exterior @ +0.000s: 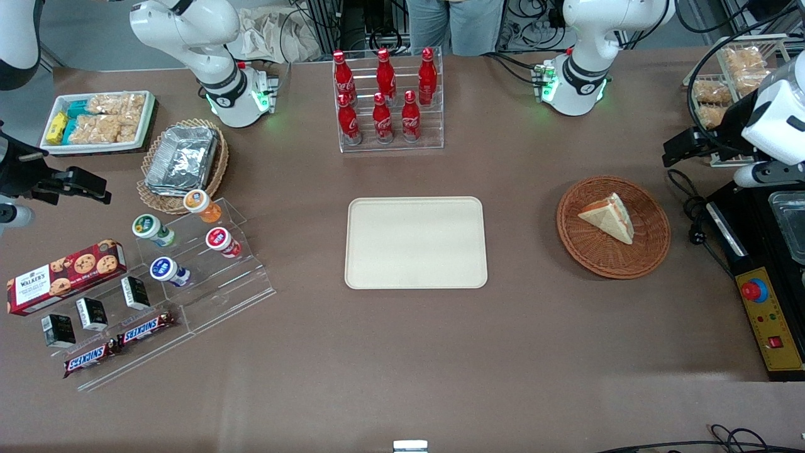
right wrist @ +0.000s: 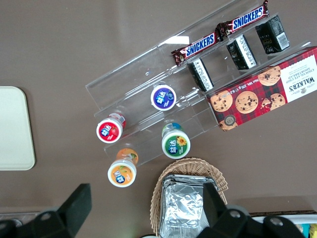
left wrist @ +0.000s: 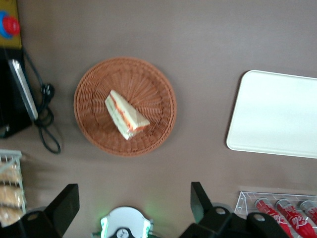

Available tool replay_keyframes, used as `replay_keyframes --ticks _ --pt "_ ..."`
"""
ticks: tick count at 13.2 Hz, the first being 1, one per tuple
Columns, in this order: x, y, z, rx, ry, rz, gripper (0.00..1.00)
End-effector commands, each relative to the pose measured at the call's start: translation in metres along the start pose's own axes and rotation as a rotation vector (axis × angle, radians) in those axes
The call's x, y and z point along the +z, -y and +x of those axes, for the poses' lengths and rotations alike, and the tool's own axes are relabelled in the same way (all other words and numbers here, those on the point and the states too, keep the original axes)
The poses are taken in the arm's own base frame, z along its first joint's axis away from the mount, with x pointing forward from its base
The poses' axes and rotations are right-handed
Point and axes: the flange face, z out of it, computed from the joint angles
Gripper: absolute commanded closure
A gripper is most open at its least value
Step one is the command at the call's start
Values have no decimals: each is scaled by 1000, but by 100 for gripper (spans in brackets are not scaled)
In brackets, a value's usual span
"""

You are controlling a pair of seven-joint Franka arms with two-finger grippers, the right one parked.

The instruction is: Place sandwich from basket to tray

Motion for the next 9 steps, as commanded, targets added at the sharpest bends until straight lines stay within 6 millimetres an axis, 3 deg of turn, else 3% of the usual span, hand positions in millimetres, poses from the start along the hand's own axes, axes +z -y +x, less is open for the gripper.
replay_keyframes --ticks 1,3,5,6,9 --pt "20 12 -40 -90 7 8 0" --pt "39 18 -58 -236 -13 3 0" --pt "67 13 -64 -442 -63 10 0" --pt "81 7 -69 -475 -78 37 0" --pt "111 17 -88 -514 -119 21 0"
